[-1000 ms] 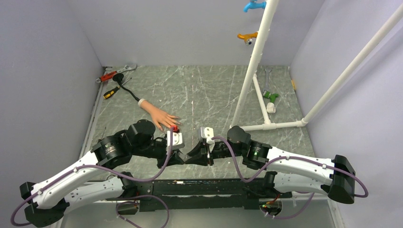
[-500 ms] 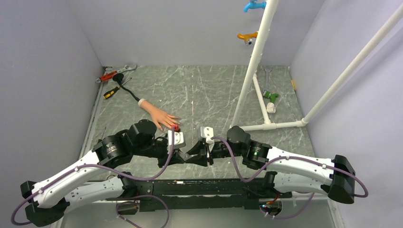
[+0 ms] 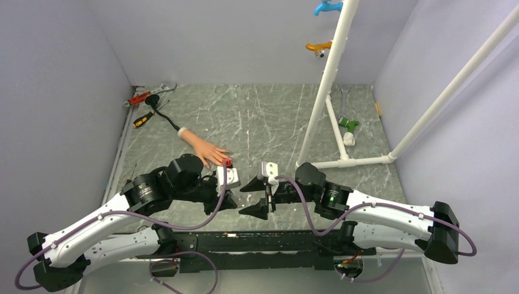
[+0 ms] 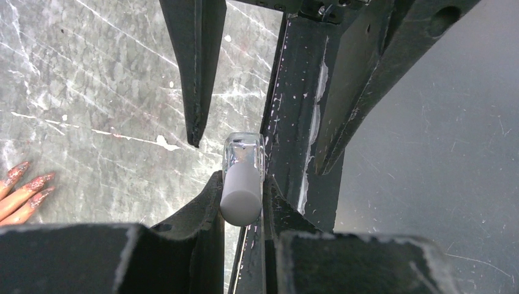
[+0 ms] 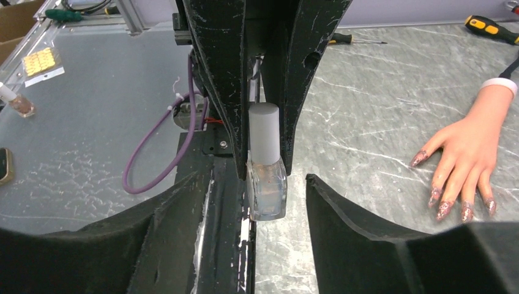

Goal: Paint the nails
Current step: Place the nail polish bottle at the center of the board.

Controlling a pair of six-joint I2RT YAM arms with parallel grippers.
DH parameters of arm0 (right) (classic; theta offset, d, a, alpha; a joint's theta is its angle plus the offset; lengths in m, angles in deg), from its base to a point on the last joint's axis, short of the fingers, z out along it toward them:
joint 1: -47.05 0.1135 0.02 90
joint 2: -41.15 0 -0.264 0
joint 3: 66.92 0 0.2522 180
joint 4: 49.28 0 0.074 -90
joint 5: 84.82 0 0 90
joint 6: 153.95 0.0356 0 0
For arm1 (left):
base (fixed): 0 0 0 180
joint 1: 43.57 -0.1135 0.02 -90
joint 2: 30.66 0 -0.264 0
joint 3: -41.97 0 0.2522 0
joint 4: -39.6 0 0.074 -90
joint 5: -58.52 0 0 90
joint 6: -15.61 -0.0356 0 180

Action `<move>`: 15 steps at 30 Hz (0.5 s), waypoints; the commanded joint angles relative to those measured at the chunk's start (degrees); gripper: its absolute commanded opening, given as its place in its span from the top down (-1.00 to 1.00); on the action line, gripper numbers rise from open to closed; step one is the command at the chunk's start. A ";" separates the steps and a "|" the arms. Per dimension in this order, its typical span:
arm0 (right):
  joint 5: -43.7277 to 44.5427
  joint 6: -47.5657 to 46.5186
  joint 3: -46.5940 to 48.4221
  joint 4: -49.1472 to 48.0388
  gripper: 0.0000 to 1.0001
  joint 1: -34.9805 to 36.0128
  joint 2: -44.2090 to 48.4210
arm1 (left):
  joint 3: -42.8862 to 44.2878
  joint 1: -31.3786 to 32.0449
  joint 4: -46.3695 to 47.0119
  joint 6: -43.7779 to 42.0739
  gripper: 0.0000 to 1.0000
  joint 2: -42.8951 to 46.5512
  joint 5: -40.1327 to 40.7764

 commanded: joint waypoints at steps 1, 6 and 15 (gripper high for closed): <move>4.84 -0.38 1.80 -1.06 -0.31 0.18 2.05 | 1.38 0.11 1.76 1.20 1.00 -0.05 1.92; 12.54 -0.38 1.79 0.44 -0.33 0.18 2.51 | 0.24 0.11 2.54 3.11 1.00 -0.68 6.22; 20.56 -0.38 1.99 2.65 -0.34 0.11 2.45 | -1.96 0.11 4.66 10.19 1.00 -2.51 14.04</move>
